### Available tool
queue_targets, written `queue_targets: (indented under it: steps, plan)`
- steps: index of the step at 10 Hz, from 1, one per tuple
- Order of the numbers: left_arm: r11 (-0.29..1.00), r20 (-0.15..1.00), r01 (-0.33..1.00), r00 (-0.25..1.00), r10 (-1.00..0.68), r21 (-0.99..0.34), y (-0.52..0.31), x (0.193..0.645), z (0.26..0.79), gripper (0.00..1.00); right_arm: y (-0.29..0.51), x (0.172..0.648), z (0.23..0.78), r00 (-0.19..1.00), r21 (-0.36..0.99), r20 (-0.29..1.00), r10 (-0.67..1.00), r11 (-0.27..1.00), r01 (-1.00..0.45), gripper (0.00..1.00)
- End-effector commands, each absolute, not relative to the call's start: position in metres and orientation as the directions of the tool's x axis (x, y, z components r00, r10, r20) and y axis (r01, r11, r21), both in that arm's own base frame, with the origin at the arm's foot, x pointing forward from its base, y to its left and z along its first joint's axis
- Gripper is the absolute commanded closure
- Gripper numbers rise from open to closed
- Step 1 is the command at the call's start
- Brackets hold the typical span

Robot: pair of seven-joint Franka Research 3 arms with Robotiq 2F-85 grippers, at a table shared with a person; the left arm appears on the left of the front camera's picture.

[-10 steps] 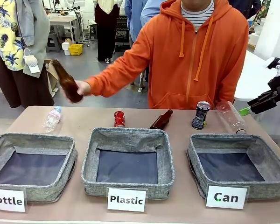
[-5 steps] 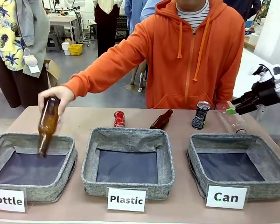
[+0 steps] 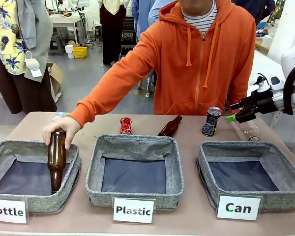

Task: Sort the can waste into the basket.
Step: Pick up the can waste from the table and place it in the right Fabric basket.

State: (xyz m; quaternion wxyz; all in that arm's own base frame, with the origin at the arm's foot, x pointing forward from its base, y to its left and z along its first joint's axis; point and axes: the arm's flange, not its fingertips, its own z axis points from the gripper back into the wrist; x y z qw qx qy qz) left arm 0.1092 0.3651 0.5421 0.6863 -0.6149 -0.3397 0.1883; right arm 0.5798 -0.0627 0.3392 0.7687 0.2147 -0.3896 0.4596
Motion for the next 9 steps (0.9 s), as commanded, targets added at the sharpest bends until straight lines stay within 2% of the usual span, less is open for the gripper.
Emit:
queue_targets:
  steps: [1,3,6,9]
  plan:
    - [0.134,0.217,0.171,0.727,0.651,-0.976,0.371,0.105,0.536,0.0,-0.063,0.593,0.322,0.212,-0.055,0.825,0.524,0.448,-0.892,0.0]
    - [0.139,0.19,0.134,0.793,0.579,-0.981,0.345,0.132,0.527,0.0,-0.054,0.599,0.31,0.211,-0.039,0.833,0.512,0.435,-0.899,0.0]
    - [0.259,0.18,0.069,0.883,0.433,-0.963,0.284,0.172,0.507,0.0,-0.045,0.607,0.296,0.223,-0.019,0.845,0.487,0.443,-0.896,0.0]
    - [0.278,0.181,0.064,0.889,0.421,-0.958,0.276,0.175,0.506,0.0,-0.034,0.612,0.287,0.224,0.011,0.858,0.463,0.419,-0.908,0.0]
